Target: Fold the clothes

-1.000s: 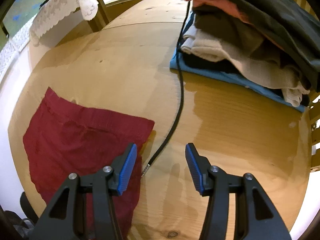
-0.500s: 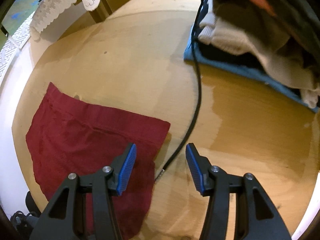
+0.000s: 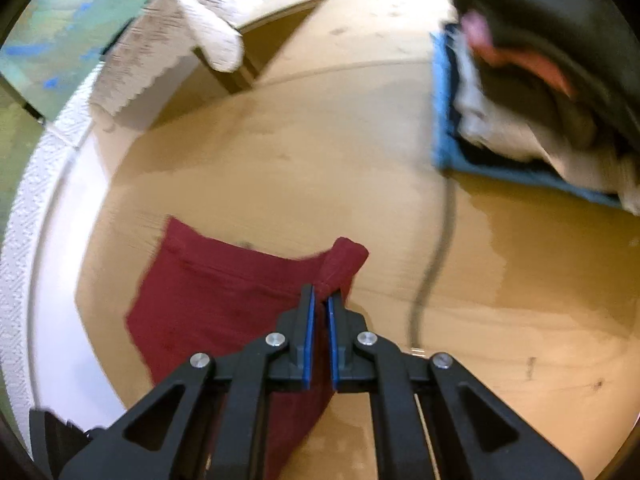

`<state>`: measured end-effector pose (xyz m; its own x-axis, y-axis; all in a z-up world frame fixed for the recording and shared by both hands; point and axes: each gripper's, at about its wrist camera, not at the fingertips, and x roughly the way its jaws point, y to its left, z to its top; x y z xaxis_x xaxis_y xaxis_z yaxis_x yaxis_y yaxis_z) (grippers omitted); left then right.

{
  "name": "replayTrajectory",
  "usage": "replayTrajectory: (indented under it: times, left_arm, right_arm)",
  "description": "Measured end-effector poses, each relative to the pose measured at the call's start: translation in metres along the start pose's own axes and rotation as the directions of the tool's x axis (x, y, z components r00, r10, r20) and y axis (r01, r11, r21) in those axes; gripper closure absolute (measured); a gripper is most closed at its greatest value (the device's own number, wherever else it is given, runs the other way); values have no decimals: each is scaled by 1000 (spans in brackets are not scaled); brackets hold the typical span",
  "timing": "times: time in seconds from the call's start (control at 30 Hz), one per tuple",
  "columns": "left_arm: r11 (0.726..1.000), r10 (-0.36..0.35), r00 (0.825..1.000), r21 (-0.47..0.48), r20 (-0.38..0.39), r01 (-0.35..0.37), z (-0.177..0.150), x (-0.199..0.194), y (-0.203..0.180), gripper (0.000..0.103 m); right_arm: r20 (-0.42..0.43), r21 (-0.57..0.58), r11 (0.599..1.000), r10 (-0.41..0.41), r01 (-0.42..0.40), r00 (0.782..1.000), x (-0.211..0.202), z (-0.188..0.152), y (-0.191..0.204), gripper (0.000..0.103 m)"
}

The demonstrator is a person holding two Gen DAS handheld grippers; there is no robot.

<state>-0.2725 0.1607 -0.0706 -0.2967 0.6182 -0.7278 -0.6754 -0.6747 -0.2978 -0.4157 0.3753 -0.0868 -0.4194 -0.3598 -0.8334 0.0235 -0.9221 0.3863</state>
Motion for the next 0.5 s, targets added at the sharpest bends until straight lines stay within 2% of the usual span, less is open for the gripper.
replayTrajectory:
  times: [0.13,0.23,0.33,0.5]
  left_arm:
    - [995,65,992,-83,113,-55,-13,-63,54,98]
    - [980,130,979,-169,156,-104,-28,-92,100,98]
    - [961,174,971,-244,164,-131,-50,-112,145,98]
    - [940,192,970,-312,151,-138,-71,-98,188,98]
  right_arm:
    - [17,-18,999,48,-48,999,4,22,59,97]
    - [17,-53,997,51,-50,999,30,42,109,97]
    - [-3,-78,996,48,-48,999,64,55,156,97]
    - [-61,-138,990,-9,0,998,127,61,216,97]
